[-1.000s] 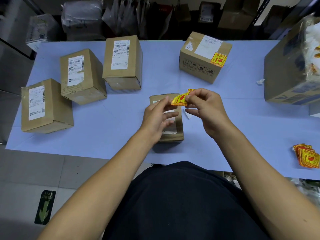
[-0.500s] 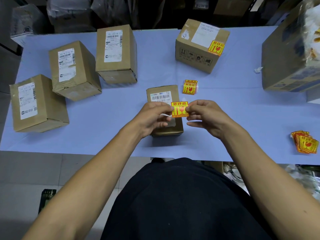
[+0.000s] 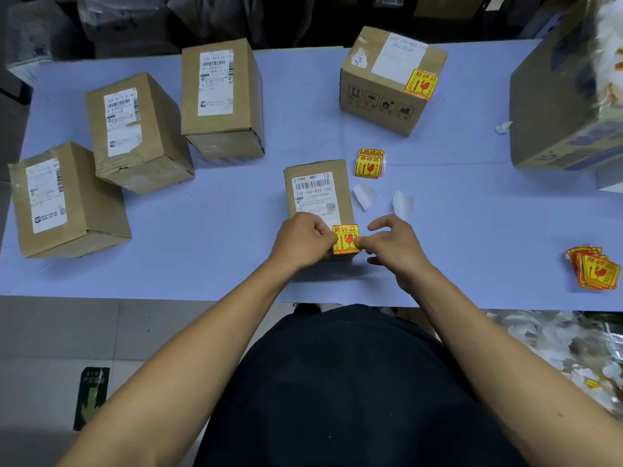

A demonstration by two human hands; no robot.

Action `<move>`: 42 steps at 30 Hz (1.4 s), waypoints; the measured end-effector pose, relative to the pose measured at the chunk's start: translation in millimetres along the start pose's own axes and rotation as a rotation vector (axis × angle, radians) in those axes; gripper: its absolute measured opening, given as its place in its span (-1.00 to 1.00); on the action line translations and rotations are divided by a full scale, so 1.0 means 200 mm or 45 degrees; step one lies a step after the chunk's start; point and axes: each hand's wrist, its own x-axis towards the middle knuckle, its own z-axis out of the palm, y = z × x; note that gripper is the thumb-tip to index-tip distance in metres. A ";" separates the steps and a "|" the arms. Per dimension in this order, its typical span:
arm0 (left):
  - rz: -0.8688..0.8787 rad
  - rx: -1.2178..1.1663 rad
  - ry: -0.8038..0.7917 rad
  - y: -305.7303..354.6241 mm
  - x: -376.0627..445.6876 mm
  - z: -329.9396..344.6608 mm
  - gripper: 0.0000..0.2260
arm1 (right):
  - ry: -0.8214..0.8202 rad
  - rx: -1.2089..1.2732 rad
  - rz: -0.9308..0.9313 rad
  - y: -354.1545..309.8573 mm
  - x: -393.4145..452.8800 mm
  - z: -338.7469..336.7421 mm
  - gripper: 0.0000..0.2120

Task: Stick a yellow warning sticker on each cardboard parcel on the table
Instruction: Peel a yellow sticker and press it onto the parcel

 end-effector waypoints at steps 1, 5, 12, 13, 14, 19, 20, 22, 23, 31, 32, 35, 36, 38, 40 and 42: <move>0.039 0.082 0.036 0.01 0.00 0.01 -0.88 | 0.005 -0.034 -0.022 0.00 0.00 0.00 -0.70; 0.038 0.067 0.067 0.02 -0.01 0.01 -0.85 | 0.051 -0.176 -0.124 0.01 0.00 0.01 -0.77; 0.042 0.086 0.058 0.00 -0.01 0.02 -0.91 | 0.128 -0.366 -0.276 0.01 0.00 0.02 -0.74; 0.044 0.082 0.058 -0.01 -0.01 0.02 -0.92 | 0.126 -0.387 -0.277 0.01 0.00 0.02 -0.74; 0.045 0.084 0.059 -0.01 -0.01 0.02 -0.92 | 0.127 -0.407 -0.275 0.01 0.00 0.02 -0.74; 0.058 0.223 0.080 -0.04 0.02 0.04 -0.88 | 0.134 -0.475 -0.261 0.01 0.02 0.03 -0.74; 0.058 0.278 0.104 -0.04 0.03 0.05 -0.87 | 0.126 -0.486 -0.251 0.01 0.03 0.02 -0.73; 0.068 0.390 0.196 -0.06 0.03 0.04 -0.84 | 0.097 -0.501 -0.224 0.02 0.04 0.00 -0.72; 0.097 0.437 0.258 -0.08 0.03 0.03 -0.83 | 0.080 -0.499 -0.217 0.03 0.04 -0.01 -0.71; 0.234 0.310 0.367 -0.23 0.04 0.00 -0.29 | -0.059 -0.299 -0.257 0.02 0.10 0.19 -0.39; 0.177 0.215 0.308 -0.24 0.05 0.01 -0.26 | -0.054 -0.307 -0.305 0.02 0.10 0.22 -0.48; 0.141 0.159 0.239 -0.26 0.07 0.03 -0.24 | -0.017 -0.340 -0.383 0.07 0.06 0.24 -0.70; 0.142 0.154 0.237 -0.26 0.07 0.04 -0.24 | -0.031 -0.353 -0.387 0.10 0.05 0.22 -0.73; 0.157 0.113 0.242 -0.27 0.07 0.04 -0.24 | -0.090 -0.364 -0.363 0.15 0.03 0.18 -0.74; 0.174 0.030 0.246 -0.28 0.08 0.03 -0.23 | -0.156 -0.321 -0.314 0.18 0.03 0.15 -0.65; 0.111 -0.121 0.233 -0.28 0.10 0.03 -0.21 | -0.188 -0.279 -0.293 0.18 0.06 0.13 -0.42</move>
